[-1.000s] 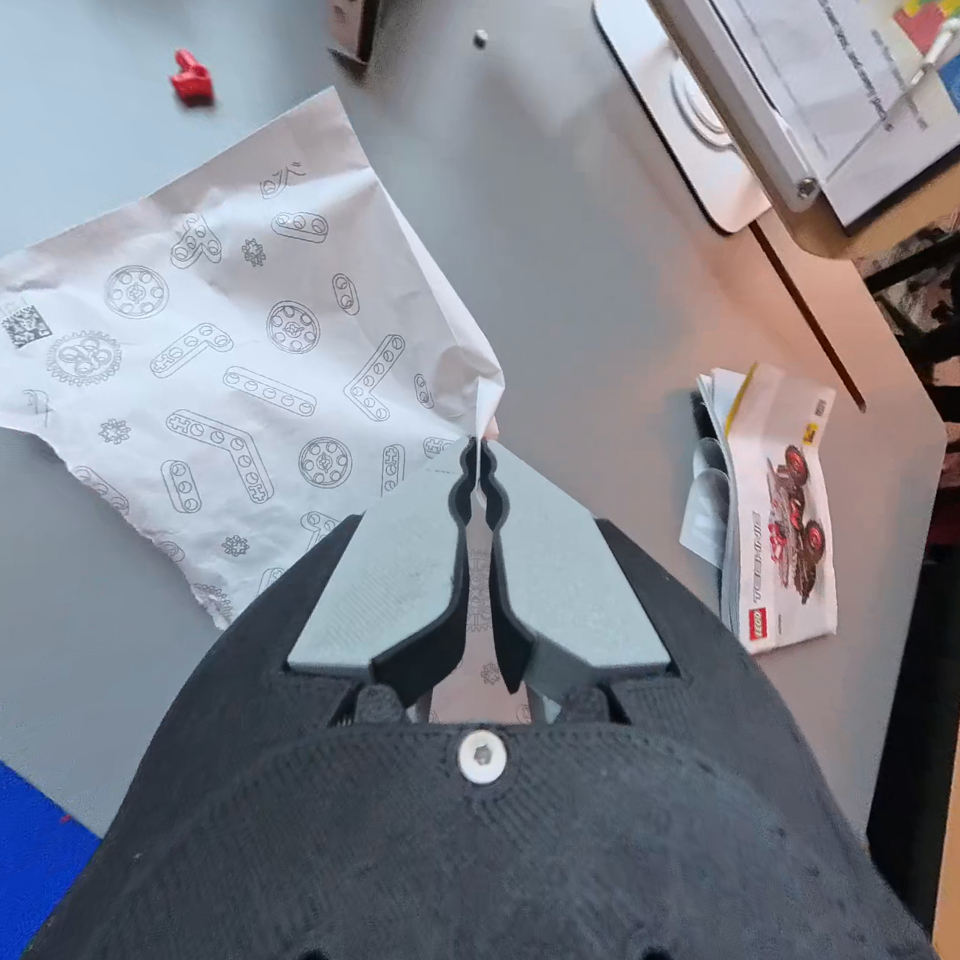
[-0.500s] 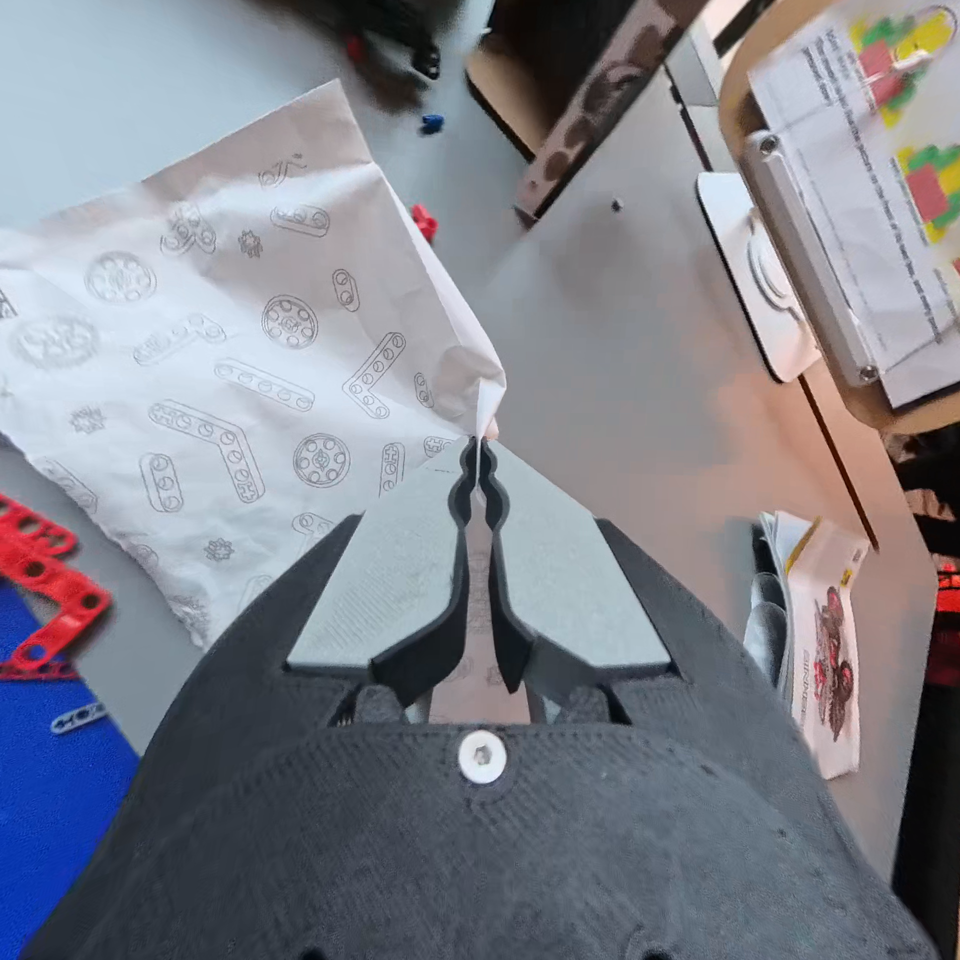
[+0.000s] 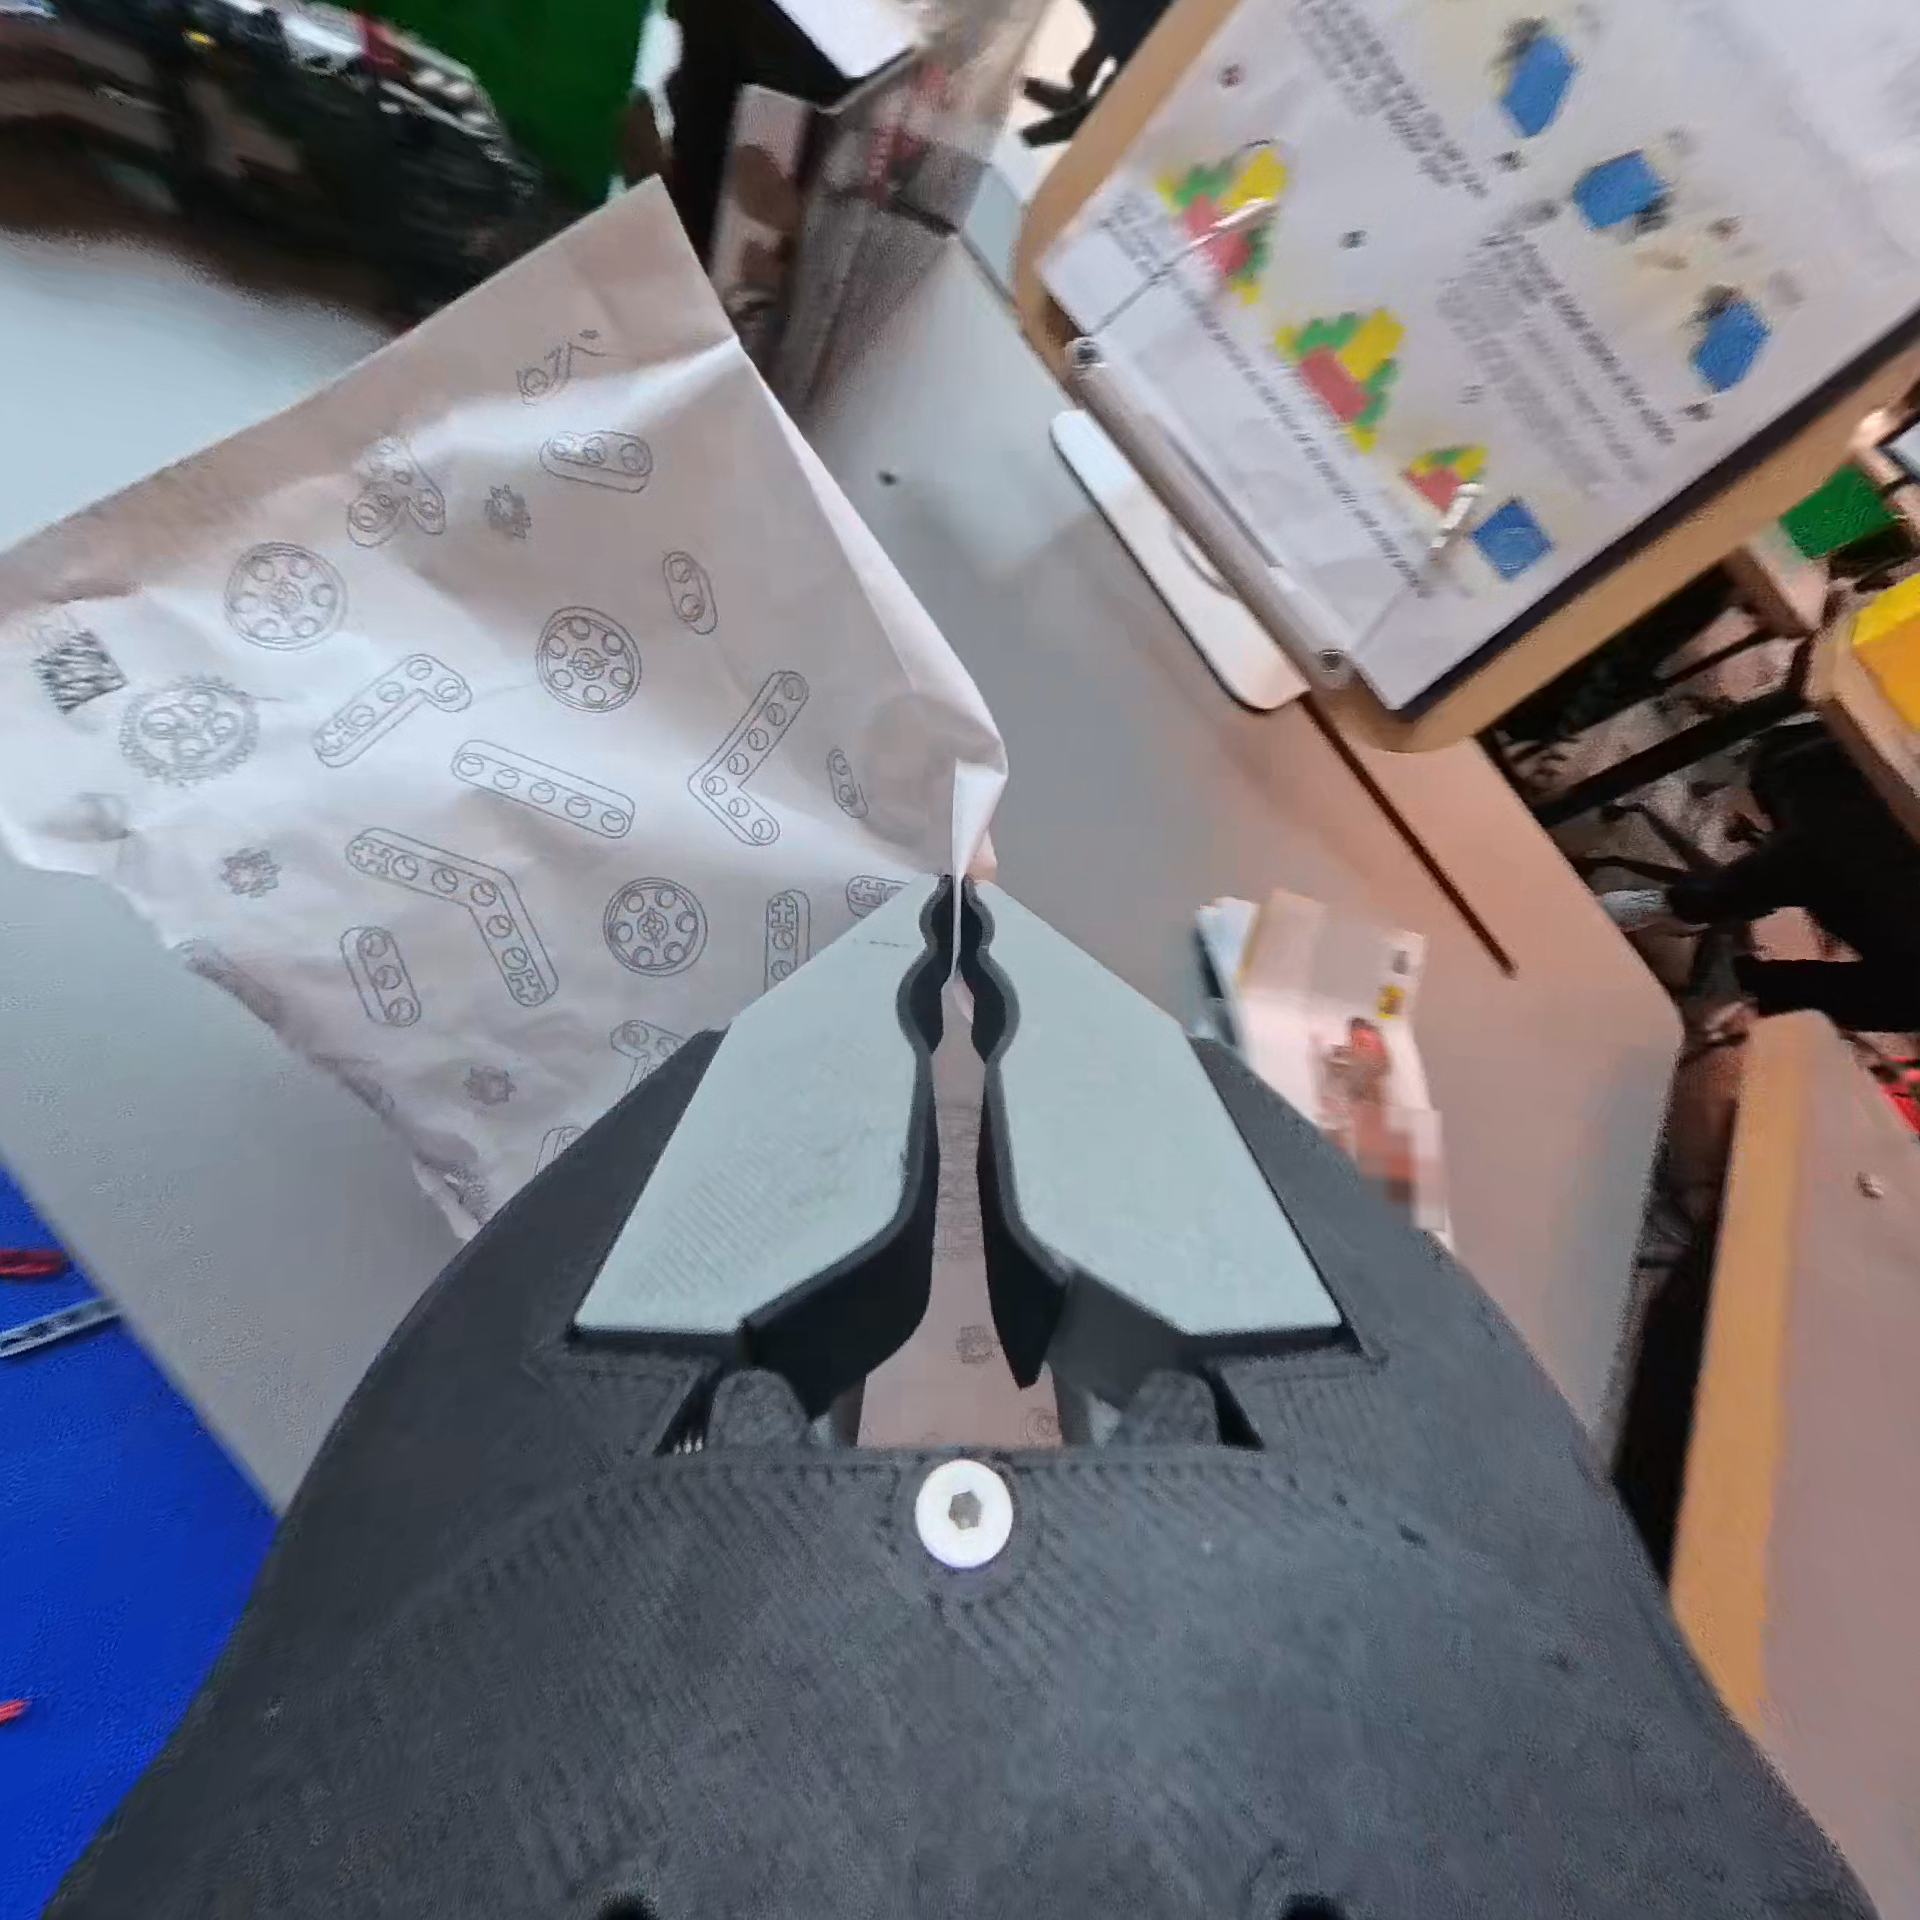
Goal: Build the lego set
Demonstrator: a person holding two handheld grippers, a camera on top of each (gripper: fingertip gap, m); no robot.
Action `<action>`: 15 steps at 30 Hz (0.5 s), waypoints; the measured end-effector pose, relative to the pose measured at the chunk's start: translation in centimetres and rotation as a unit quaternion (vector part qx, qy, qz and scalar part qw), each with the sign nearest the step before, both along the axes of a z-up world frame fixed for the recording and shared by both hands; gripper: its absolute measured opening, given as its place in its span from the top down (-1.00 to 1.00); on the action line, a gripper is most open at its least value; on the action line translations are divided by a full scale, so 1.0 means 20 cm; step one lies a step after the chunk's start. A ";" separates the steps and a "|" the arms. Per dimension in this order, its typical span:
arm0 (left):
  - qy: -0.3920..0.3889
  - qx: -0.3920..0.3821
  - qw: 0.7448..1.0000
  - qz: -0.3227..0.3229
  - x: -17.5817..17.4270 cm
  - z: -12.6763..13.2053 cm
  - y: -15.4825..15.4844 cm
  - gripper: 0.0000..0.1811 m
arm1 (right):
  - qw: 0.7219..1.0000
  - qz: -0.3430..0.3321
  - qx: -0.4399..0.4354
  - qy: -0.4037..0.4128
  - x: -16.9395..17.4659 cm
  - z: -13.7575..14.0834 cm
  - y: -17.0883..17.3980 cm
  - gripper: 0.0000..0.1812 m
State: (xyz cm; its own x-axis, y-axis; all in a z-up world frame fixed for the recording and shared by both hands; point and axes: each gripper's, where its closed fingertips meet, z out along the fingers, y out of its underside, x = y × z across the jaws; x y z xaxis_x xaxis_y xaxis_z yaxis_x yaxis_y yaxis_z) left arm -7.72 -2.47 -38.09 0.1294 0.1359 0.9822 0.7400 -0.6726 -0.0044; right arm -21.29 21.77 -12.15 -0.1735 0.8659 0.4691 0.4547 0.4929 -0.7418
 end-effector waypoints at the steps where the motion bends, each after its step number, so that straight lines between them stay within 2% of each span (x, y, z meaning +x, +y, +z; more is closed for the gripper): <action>1: 0.000 0.000 1.000 0.000 0.00 0.00 0.00 0.18 | 1.000 -0.009 0.014 0.001 -0.01 0.00 0.08 1.00; 4: -0.003 0.000 1.000 0.003 0.00 0.00 0.03 0.18 | 0.997 -0.051 0.031 -0.043 0.00 -0.16 0.29 1.00; 7: -0.006 0.001 1.000 0.006 0.00 0.00 0.04 0.18 | 0.991 -0.090 0.037 -0.087 0.09 -0.42 0.36 1.00; 9: -0.005 0.001 1.000 0.007 0.00 0.00 0.04 0.18 | 0.991 -0.088 0.016 -0.097 0.16 -0.54 0.29 1.00; 11: -0.005 0.002 1.000 0.005 0.00 0.00 0.05 0.18 | 0.992 -0.081 -0.004 -0.093 0.21 -0.61 0.18 1.00; 15: -0.004 0.000 1.000 0.002 0.01 0.00 0.05 0.18 | 0.995 -0.042 -0.035 -0.081 0.27 -0.58 -0.04 1.00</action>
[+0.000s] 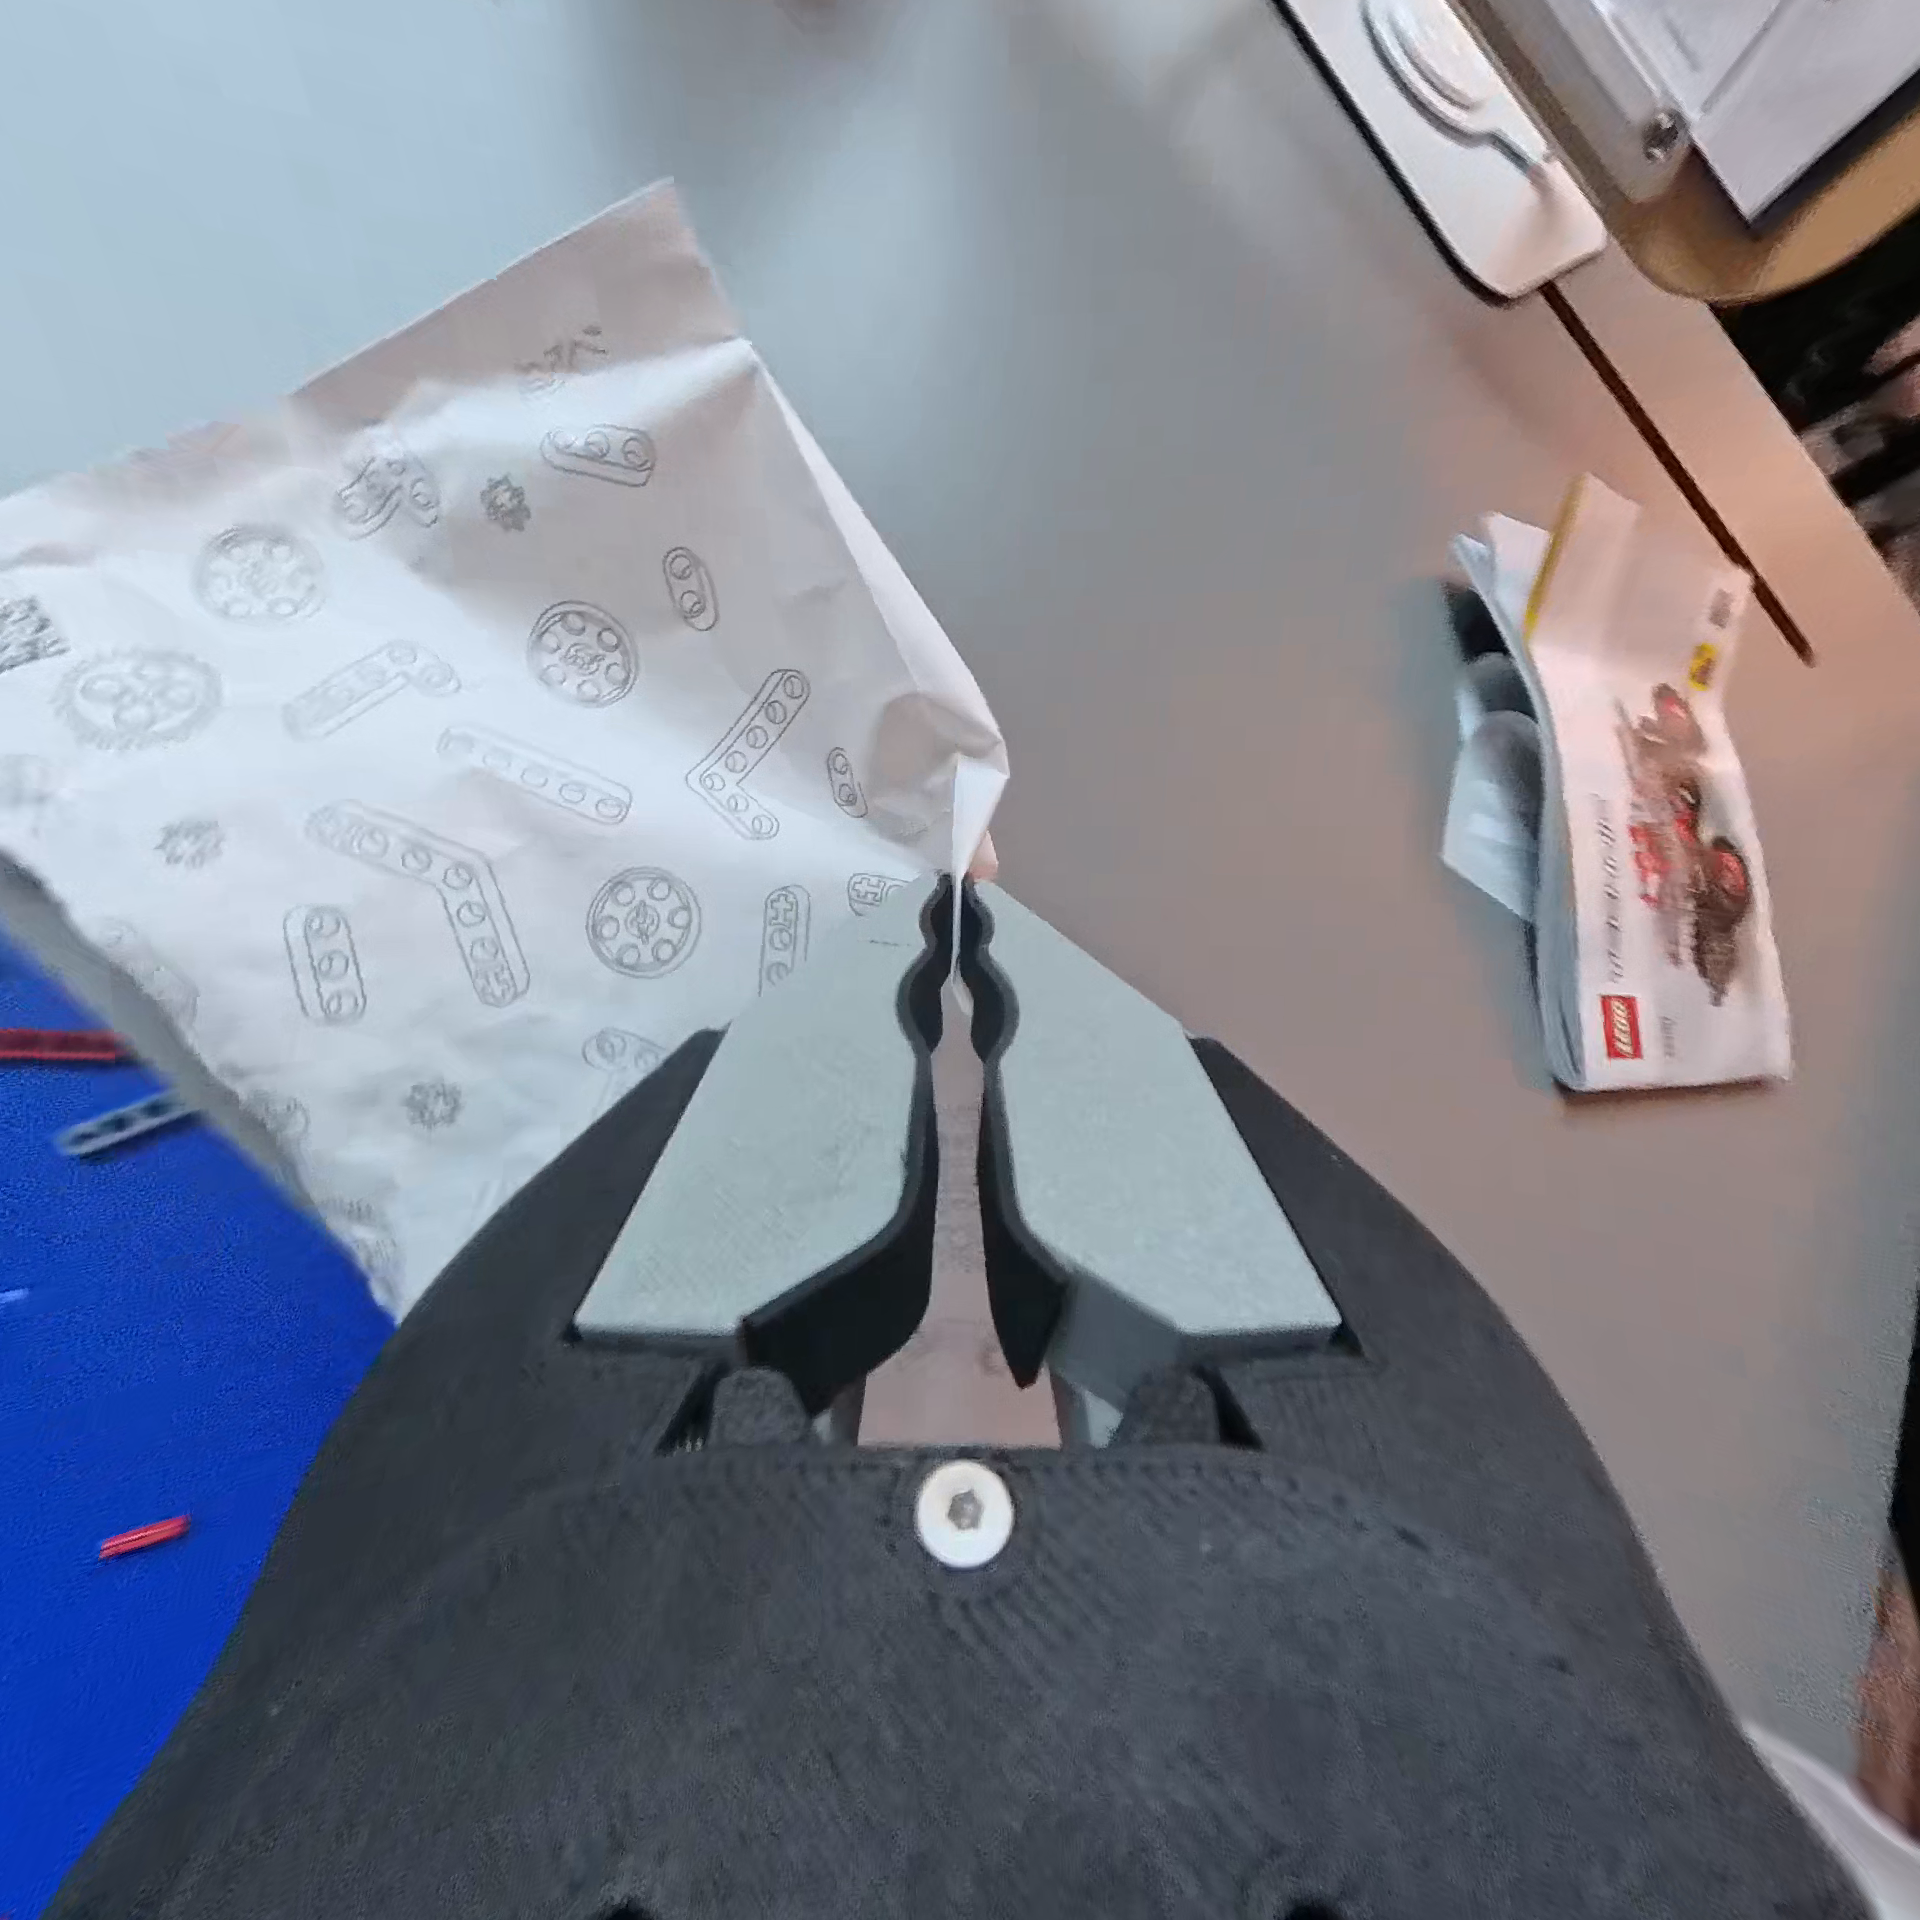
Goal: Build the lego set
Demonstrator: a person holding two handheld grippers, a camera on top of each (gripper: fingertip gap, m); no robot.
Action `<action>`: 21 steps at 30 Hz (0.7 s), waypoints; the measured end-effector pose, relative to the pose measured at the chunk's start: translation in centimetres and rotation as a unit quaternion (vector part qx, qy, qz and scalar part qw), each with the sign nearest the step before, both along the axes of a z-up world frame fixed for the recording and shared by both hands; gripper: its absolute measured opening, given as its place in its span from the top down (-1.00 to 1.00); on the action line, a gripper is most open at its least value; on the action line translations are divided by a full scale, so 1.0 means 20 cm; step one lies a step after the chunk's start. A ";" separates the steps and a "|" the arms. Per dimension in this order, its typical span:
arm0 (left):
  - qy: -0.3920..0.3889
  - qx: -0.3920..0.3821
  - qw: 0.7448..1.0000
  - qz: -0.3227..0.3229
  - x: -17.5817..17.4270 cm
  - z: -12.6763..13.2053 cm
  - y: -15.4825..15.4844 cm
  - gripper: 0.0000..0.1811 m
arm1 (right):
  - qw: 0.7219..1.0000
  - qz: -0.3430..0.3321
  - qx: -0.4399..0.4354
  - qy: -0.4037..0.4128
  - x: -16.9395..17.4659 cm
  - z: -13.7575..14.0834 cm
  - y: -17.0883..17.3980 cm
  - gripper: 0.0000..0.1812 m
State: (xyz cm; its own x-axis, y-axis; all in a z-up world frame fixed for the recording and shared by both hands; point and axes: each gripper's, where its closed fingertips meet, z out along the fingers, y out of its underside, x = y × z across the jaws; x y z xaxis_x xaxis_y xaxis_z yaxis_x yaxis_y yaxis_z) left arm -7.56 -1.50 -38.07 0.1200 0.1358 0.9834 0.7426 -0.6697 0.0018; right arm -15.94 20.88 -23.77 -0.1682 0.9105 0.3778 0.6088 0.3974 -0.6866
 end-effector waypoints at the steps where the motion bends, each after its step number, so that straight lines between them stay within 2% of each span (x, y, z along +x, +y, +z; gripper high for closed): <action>1: 0.001 0.000 1.000 0.000 0.00 0.00 0.00 0.18 | 1.000 0.011 -0.006 -0.003 0.01 0.02 -0.05 1.00; 3: 0.000 0.001 1.000 0.001 0.00 0.00 0.00 0.18 | 1.000 0.027 -0.012 0.003 0.00 0.08 -0.10 1.00; 6: 0.001 0.003 1.000 0.000 0.00 0.00 0.00 0.18 | 0.999 0.028 0.006 0.034 -0.12 0.24 -0.09 1.00; 9: 0.001 0.002 1.000 -0.002 0.00 0.00 0.00 0.18 | 0.996 0.034 0.028 0.081 -0.35 0.44 -0.13 1.00; 12: 0.001 0.001 1.000 -0.003 0.00 0.00 -0.02 0.18 | 0.989 0.024 0.067 0.127 -0.65 0.56 -0.16 1.00; 14: 0.002 0.002 1.000 0.001 -0.01 0.00 -0.03 0.18 | 0.983 0.015 0.098 0.152 -0.86 0.59 -0.16 1.00; 16: 0.000 0.003 1.000 0.005 -0.02 -0.01 -0.03 0.18 | 0.983 0.008 0.112 0.147 -1.03 0.54 -0.18 1.00; 21: -0.005 0.006 1.000 0.016 -0.03 -0.02 -0.06 0.18 | 0.966 0.001 0.200 0.165 -1.31 0.46 -0.22 1.00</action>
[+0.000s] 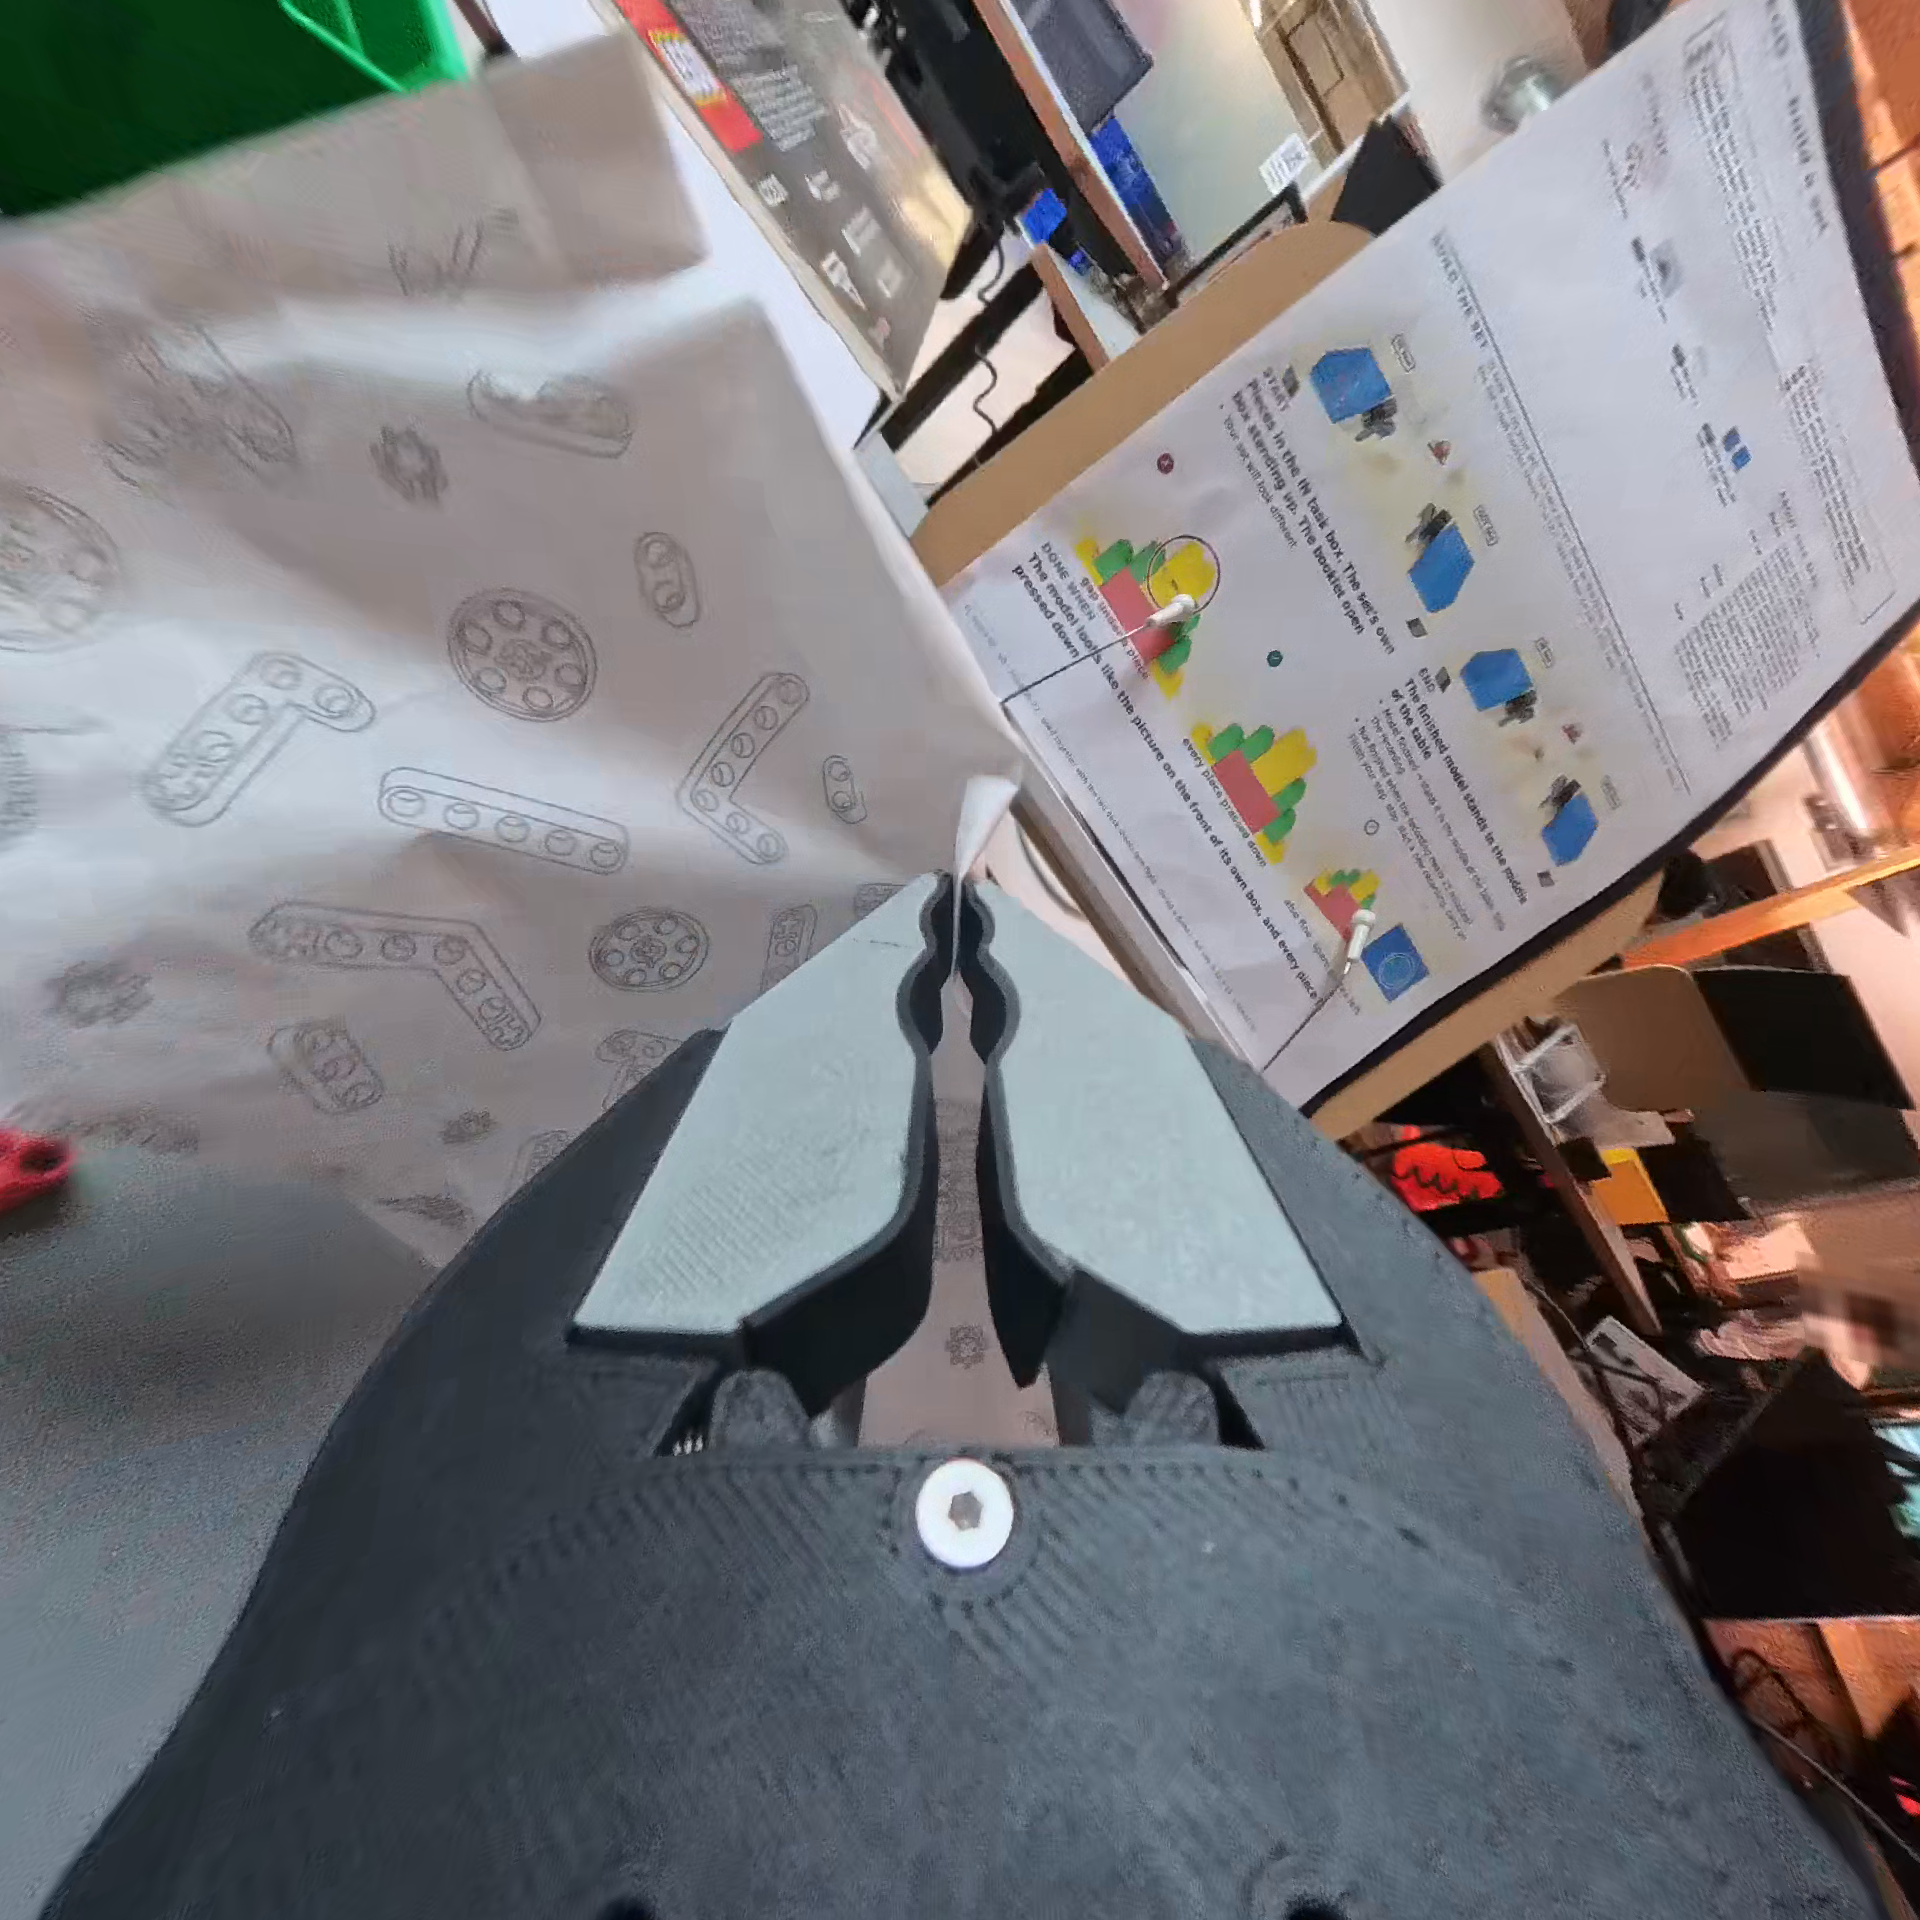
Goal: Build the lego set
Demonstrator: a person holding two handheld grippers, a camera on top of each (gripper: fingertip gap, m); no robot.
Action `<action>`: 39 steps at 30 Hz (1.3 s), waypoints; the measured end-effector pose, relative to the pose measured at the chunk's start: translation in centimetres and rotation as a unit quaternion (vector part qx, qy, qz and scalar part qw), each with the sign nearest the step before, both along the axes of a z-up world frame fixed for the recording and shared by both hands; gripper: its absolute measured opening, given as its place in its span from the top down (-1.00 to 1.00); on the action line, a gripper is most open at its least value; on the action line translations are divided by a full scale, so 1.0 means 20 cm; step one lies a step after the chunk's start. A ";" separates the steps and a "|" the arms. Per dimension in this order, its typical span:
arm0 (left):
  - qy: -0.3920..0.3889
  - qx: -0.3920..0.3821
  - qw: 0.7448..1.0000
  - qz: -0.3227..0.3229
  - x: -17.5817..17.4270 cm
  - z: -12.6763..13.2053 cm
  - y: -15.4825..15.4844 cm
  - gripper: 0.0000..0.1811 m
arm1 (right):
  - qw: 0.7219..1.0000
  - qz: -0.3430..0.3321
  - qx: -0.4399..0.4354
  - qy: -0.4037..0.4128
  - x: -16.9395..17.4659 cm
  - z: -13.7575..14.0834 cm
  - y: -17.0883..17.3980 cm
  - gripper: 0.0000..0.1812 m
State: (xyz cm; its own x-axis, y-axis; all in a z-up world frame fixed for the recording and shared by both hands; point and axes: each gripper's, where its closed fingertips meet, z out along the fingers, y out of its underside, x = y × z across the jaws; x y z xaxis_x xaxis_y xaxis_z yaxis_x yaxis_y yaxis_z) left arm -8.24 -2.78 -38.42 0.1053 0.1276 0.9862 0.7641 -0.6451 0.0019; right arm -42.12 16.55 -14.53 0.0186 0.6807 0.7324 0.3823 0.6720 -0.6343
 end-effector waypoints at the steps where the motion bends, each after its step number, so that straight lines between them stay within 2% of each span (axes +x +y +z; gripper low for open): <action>1: 0.001 0.001 1.000 0.001 0.00 0.00 -0.01 0.18 | 1.000 -0.003 0.004 -0.015 -0.03 -0.03 0.02 1.00; 4: 0.003 0.003 1.000 0.008 -0.02 0.00 -0.03 0.18 | 0.996 -0.002 0.060 -0.062 -0.05 -0.12 0.05 1.00; 7: 0.000 0.003 1.000 0.008 -0.02 -0.01 -0.03 0.18 | 0.986 0.024 0.140 -0.091 -0.03 -0.15 -0.02 1.00; 10: 0.002 0.005 1.000 0.002 0.00 0.00 -0.02 0.17 | 0.954 0.046 0.246 -0.168 0.00 -0.25 -0.06 1.00; 13: 0.003 0.004 1.000 0.003 0.00 0.00 -0.02 0.18 | 0.921 0.096 0.318 -0.204 0.02 -0.34 -0.12 1.00; 16: 0.005 0.005 1.000 0.004 0.00 0.00 -0.02 0.18 | 0.922 0.093 0.299 -0.229 0.05 -0.39 -0.13 1.00; 20: 0.006 0.006 1.000 0.005 0.00 0.00 -0.01 0.18 | 0.928 0.095 0.274 -0.236 0.18 -0.36 -0.14 1.00; 24: 0.008 0.007 1.000 0.005 0.00 0.00 -0.02 0.18 | 0.919 0.143 0.281 -0.237 0.41 -0.38 -0.24 1.00; 28: 0.012 0.008 1.000 0.005 0.00 0.01 -0.02 0.18 | 0.913 0.167 0.270 -0.257 0.69 -0.45 -0.28 1.00; 33: 0.015 0.006 1.000 0.004 0.01 0.01 -0.02 0.18 | 0.908 0.204 0.268 -0.247 1.02 -0.47 -0.34 1.00; 36: 0.014 0.006 1.000 0.001 0.02 0.01 -0.02 0.18 | 0.915 0.204 0.259 -0.232 1.11 -0.38 -0.32 1.00; 39: 0.013 0.006 1.000 0.001 0.02 0.01 -0.02 0.18 | 0.929 0.173 0.266 -0.193 1.05 -0.19 -0.17 1.00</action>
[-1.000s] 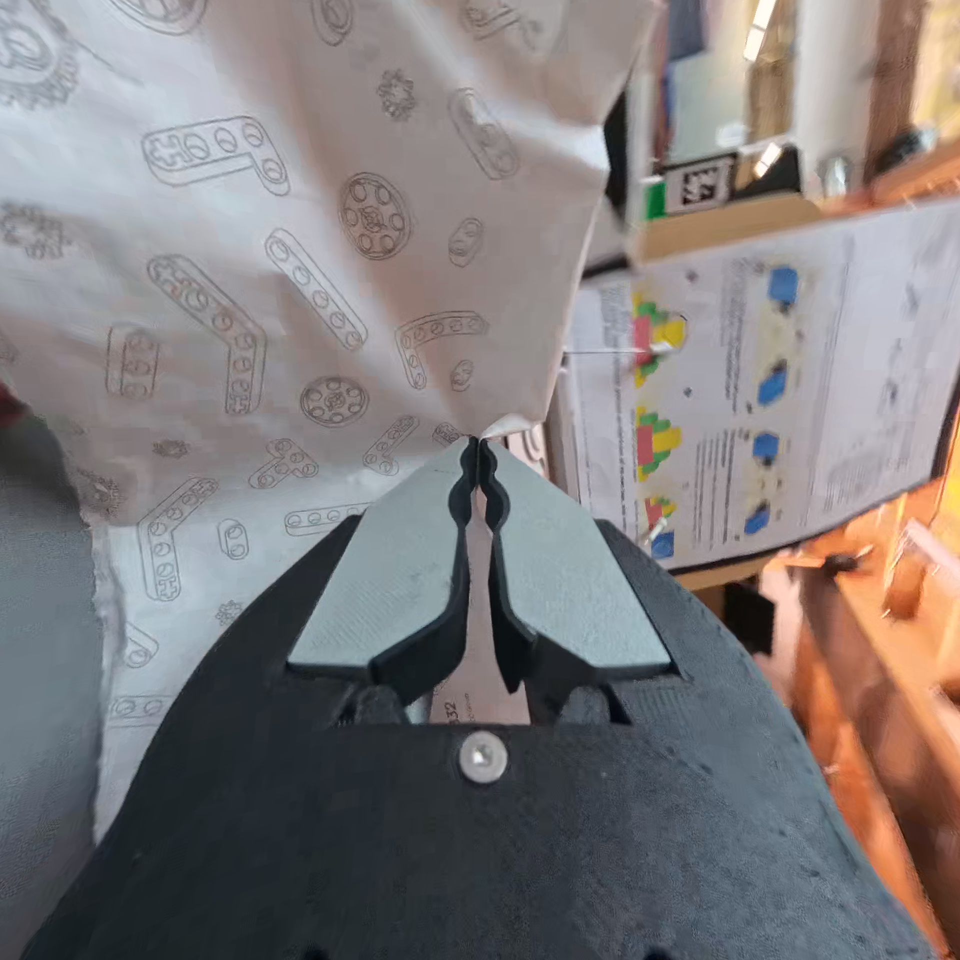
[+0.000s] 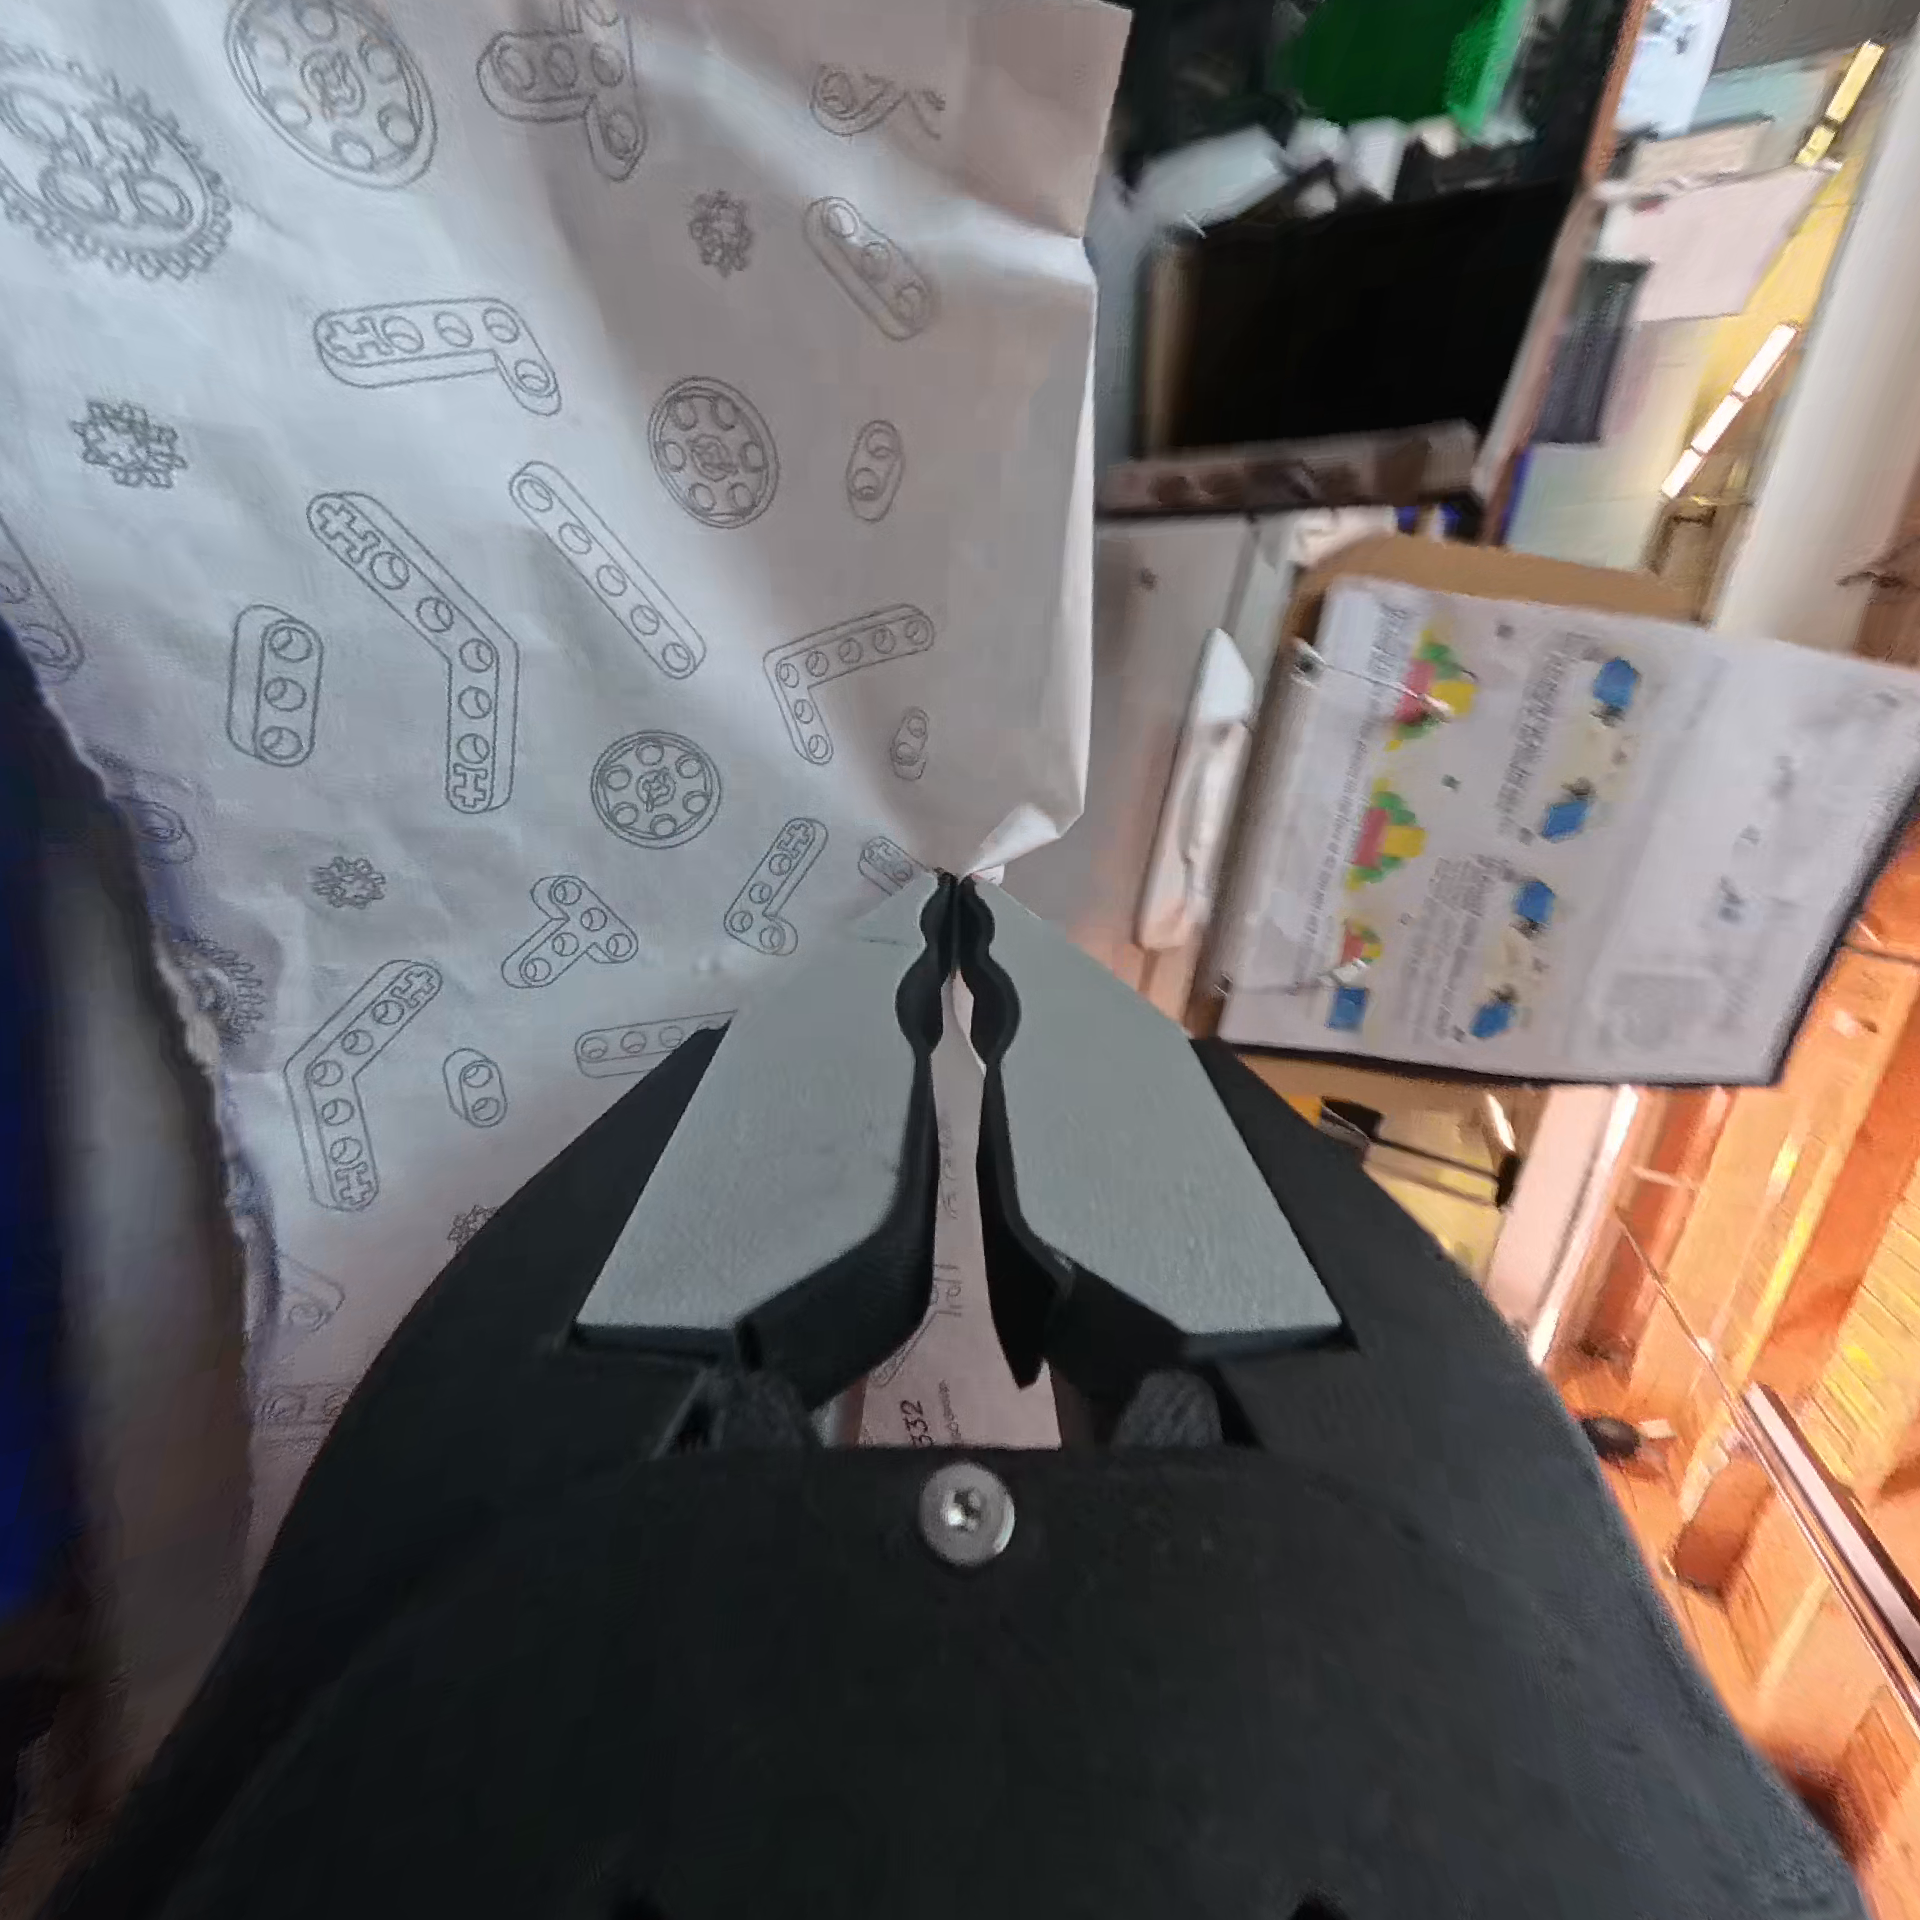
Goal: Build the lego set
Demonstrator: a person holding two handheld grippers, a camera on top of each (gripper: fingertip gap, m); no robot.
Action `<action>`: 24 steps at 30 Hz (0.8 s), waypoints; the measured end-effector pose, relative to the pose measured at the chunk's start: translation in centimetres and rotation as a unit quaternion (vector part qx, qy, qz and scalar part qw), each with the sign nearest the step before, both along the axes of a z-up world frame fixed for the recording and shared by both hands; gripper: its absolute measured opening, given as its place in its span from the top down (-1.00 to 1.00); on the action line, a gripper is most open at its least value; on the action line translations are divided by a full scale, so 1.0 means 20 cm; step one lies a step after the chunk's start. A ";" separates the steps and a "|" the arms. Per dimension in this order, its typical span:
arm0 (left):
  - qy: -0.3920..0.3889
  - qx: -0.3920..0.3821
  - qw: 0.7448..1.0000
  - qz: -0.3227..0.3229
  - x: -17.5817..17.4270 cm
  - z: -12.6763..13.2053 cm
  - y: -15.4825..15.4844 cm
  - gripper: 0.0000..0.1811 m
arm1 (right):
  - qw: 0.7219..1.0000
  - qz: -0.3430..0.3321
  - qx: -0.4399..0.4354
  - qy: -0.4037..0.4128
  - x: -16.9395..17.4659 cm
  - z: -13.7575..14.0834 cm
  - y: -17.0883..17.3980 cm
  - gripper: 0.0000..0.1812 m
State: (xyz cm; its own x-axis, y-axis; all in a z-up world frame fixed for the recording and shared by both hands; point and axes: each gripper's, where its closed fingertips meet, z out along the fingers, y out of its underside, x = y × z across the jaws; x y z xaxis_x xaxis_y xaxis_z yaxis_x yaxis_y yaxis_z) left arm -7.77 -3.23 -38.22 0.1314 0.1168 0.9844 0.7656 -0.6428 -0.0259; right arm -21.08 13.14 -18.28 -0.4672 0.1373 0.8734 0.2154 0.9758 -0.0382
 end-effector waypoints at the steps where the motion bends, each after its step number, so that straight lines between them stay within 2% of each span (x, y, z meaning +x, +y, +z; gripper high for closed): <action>1: 0.000 -0.001 1.000 -0.001 0.00 0.00 0.00 0.17 | 1.000 -0.018 0.007 0.014 -0.05 0.05 0.11 1.00; 4: -0.001 -0.002 1.000 -0.005 0.02 0.00 -0.01 0.18 | 0.994 -0.112 0.000 0.012 -0.22 0.08 0.55 1.00; 7: -0.002 -0.003 1.000 -0.010 0.03 0.00 -0.01 0.17 | 0.978 -0.211 -0.001 -0.004 -0.29 -0.01 1.03 1.00; 9: -0.002 -0.004 1.000 -0.012 0.04 0.01 -0.02 0.18 | 0.963 -0.268 -0.005 -0.027 -0.28 -0.11 1.29 1.00; 11: -0.003 -0.005 1.000 -0.013 0.04 0.01 -0.02 0.18 | 0.948 -0.310 -0.033 -0.066 -0.23 -0.24 1.43 0.98; 13: -0.004 -0.008 1.000 -0.017 0.05 0.01 -0.02 0.18 | 0.940 -0.325 -0.075 -0.079 -0.19 -0.30 1.49 0.86; 15: -0.006 -0.009 1.000 -0.019 0.07 0.01 -0.03 0.18 | 0.931 -0.337 -0.127 -0.059 -0.17 -0.27 1.47 0.75; 17: -0.006 -0.012 1.000 -0.020 0.07 0.01 -0.04 0.18 | 0.923 -0.340 -0.182 -0.020 -0.13 -0.13 1.38 0.37; 18: -0.006 -0.013 1.000 -0.021 0.08 0.01 -0.05 0.18 | 0.916 -0.337 -0.220 0.003 -0.10 -0.05 1.31 0.26; 20: -0.007 -0.015 1.000 -0.019 0.08 0.01 -0.05 0.18 | 0.893 -0.323 -0.314 0.012 0.05 0.07 1.12 0.21; 22: -0.007 -0.018 1.000 -0.019 0.09 0.02 -0.06 0.18 | 0.851 -0.303 -0.428 -0.026 0.26 0.10 0.86 0.21; 24: -0.008 -0.021 1.000 -0.019 0.10 0.02 -0.06 0.18 | 0.789 -0.239 -0.553 -0.119 0.51 0.04 0.49 0.12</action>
